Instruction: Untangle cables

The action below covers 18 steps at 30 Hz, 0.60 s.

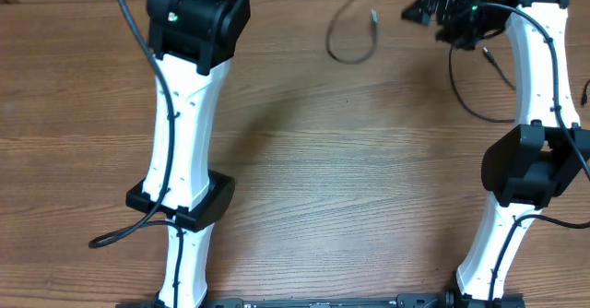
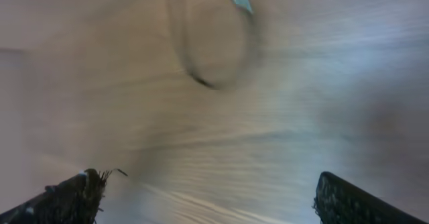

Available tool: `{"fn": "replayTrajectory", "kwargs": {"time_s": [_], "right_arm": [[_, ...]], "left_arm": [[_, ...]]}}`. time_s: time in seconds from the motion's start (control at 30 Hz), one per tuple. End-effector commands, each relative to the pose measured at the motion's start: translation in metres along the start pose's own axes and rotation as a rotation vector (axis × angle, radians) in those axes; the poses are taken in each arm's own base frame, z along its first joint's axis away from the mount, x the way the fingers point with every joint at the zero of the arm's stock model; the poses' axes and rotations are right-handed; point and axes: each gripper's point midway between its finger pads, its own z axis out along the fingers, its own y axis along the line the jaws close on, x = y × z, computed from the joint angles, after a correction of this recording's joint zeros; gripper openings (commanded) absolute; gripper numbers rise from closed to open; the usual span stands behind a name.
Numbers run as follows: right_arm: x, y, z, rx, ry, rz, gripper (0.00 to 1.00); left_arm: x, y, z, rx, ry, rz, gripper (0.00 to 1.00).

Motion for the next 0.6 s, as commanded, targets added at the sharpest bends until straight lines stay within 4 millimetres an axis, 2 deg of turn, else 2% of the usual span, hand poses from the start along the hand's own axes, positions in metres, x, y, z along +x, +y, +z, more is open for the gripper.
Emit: {"fn": "replayTrajectory", "kwargs": {"time_s": [0.0,0.13,0.2,0.27,0.57], "right_arm": [[-0.025,0.052,-0.05,-0.385,-0.082,-0.034,1.0],[-0.043,0.082,-0.091,-0.645,-0.171,-0.239,0.99],[-0.041,0.1,-0.108,-0.766,-0.184,-0.366,0.99],[-0.031,0.122,-0.125,-0.901,-0.178,-0.533,1.0],[-0.008,0.184,-0.109,-0.967,-0.157,-0.735,1.0]], "left_arm": [[-0.037,-0.038,-0.046,0.121,-0.062,0.014,0.04],[-0.027,-0.051,-0.056,0.182,-0.003,-0.006,0.04],[-0.02,-0.059,-0.058,0.229,0.028,-0.018,0.04],[-0.014,-0.062,-0.059,0.246,0.054,-0.043,0.04],[0.001,-0.057,-0.058,0.225,0.122,-0.139,0.04]]}}
